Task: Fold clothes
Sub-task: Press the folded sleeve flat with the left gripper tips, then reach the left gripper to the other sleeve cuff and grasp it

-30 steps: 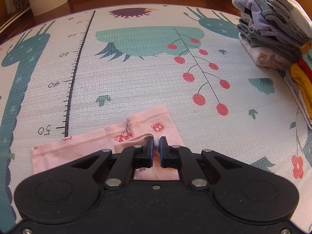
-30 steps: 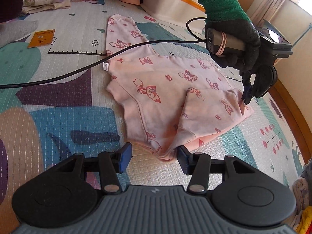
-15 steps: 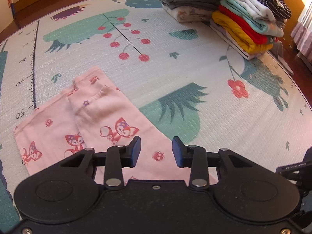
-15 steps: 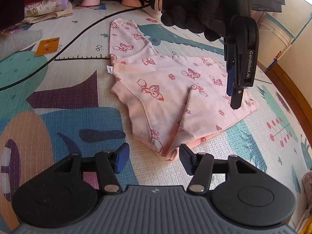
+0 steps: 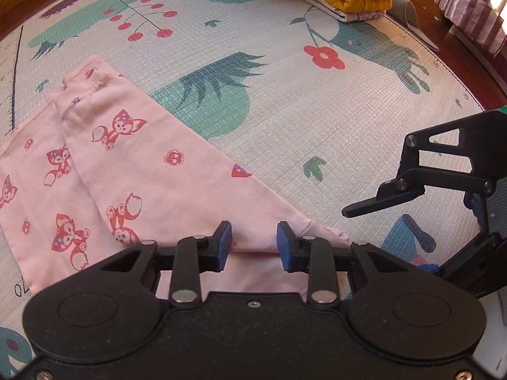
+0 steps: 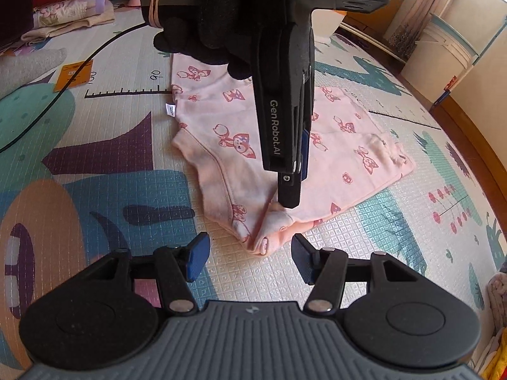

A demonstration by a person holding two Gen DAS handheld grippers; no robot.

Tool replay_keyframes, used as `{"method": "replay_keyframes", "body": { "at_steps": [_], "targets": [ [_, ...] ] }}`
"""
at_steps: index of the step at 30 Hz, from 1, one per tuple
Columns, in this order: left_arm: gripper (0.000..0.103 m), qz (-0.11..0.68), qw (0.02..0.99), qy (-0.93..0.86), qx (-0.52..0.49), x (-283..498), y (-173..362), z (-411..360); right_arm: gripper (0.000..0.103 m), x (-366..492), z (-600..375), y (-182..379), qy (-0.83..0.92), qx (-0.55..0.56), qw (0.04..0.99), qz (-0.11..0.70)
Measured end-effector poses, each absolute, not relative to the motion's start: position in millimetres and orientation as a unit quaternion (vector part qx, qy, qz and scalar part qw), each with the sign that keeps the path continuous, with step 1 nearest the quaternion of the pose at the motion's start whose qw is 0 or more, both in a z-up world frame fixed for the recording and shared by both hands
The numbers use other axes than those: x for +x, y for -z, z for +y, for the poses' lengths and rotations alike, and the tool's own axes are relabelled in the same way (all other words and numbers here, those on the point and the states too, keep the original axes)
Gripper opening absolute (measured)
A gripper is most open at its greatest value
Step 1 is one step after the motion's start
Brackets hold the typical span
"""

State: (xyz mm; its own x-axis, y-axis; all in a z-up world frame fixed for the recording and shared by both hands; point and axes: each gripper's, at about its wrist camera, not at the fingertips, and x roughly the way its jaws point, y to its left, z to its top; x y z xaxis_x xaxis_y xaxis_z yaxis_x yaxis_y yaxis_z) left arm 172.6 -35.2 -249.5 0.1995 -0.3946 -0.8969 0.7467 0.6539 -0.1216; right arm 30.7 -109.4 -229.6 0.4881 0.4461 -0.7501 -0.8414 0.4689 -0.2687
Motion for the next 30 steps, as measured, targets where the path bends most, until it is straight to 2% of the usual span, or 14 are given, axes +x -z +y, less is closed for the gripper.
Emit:
{"method": "replay_keyframes", "body": {
  "at_steps": [3, 8, 10, 16, 17, 19, 25, 30],
  "targets": [
    [0.034, 0.520, 0.751, 0.376, 0.160, 175, 253, -33, 0.058, 40, -102, 225, -0.393, -0.311, 0.817, 0.286],
    [0.036, 0.537, 0.752, 0.357, 0.135, 185, 242, -18, 0.064, 55, -93, 250, -0.405, -0.261, 0.800, 0.358],
    [0.036, 0.540, 0.757, 0.343, 0.130, 188, 236, -9, 0.065, 53, -97, 251, -0.402, -0.238, 0.807, 0.361],
    [0.036, 0.543, 0.770, 0.287, 0.170, 177, 185, 60, 0.065, 45, -96, 249, -0.396, -0.244, 0.809, 0.359],
    [0.038, 0.542, 0.773, 0.281, 0.174, 171, 173, 76, 0.064, 45, -96, 248, -0.395, -0.246, 0.809, 0.360],
    [0.046, 0.537, 0.784, 0.262, 0.168, 157, 151, 109, 0.064, 43, -95, 247, -0.395, -0.253, 0.808, 0.357],
    [0.047, 0.545, 0.819, 0.157, 0.088, 111, 142, 200, 0.064, 43, -97, 233, -0.391, -0.234, 0.815, 0.359],
    [0.047, 0.525, 0.847, 0.050, -0.064, 82, 166, 268, 0.063, 54, -92, 209, -0.394, -0.177, 0.815, 0.386]
  ]
}}
